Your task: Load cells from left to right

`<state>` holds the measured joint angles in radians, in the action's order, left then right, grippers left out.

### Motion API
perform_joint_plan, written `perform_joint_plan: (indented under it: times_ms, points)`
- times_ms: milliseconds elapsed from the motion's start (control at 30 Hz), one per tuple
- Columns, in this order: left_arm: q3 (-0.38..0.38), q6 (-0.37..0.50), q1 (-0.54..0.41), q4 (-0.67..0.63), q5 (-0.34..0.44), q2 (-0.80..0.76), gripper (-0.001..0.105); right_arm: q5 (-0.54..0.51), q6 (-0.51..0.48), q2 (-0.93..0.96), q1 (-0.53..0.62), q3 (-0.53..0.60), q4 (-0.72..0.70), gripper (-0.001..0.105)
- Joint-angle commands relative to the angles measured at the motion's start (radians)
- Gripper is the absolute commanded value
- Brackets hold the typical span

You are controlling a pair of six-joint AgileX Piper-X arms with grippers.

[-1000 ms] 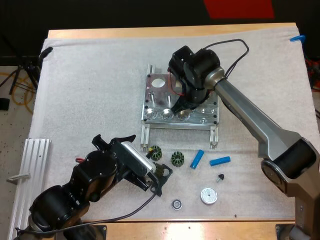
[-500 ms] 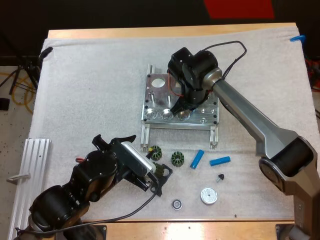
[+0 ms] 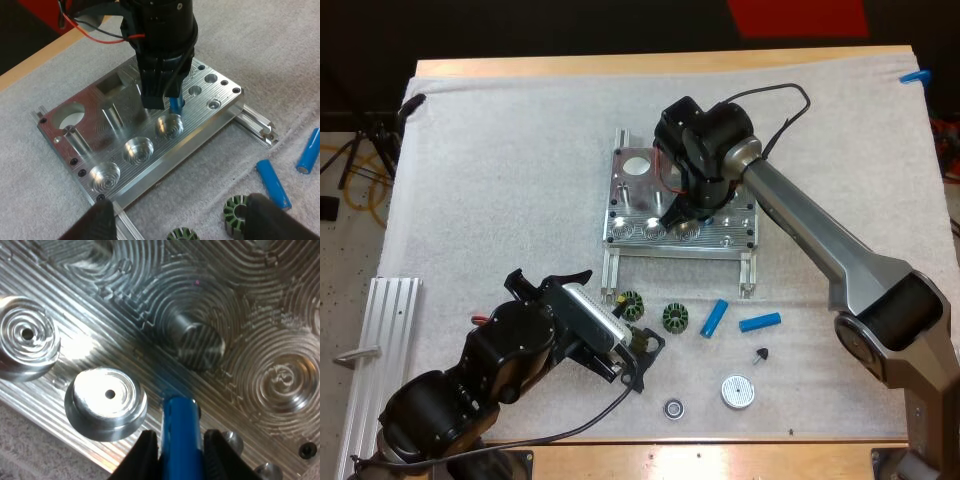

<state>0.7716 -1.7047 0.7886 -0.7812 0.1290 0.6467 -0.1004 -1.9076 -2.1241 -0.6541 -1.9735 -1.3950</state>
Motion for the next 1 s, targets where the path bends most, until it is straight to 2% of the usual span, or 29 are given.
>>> perform_joint_plan:
  times_ms: [0, 633, 967]
  points:
    - [0.002, 0.003, -0.001, 0.01, 0.001, -0.004, 0.054, -0.003, 0.004, -0.008, 0.0, 0.002, -0.002, 0.011]
    - [0.002, 0.003, -0.001, 0.01, 0.001, -0.004, 0.054, -0.077, 0.021, -0.008, 0.003, 0.002, -0.034, 0.011]
    - [0.002, 0.003, -0.001, 0.01, 0.001, -0.004, 0.054, -0.017, 0.028, -0.017, 0.019, 0.011, -0.003, 0.011]
